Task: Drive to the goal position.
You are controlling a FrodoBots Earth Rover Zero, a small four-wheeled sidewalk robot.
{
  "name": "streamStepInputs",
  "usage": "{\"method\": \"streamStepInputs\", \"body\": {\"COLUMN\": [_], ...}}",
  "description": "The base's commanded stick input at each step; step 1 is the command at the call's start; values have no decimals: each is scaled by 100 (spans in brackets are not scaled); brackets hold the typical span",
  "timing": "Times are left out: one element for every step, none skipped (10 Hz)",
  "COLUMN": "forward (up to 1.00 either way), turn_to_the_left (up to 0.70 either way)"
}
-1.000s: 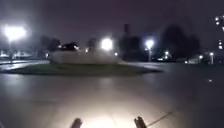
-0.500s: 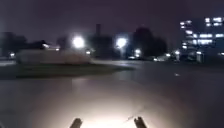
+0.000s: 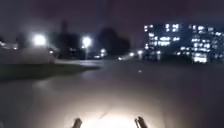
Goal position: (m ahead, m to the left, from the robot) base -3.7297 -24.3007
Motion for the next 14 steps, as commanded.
{"method": "streamStepInputs", "body": {"forward": [0, 0, 0, 0, 0, 0, 0, 0, 0, 0, 0, 0, 0, 0], "turn_to_the_left": [-100, -100, -100, -100, -100, -100, -100, -100, -100, -100, -100, -100, -100, -100]}}
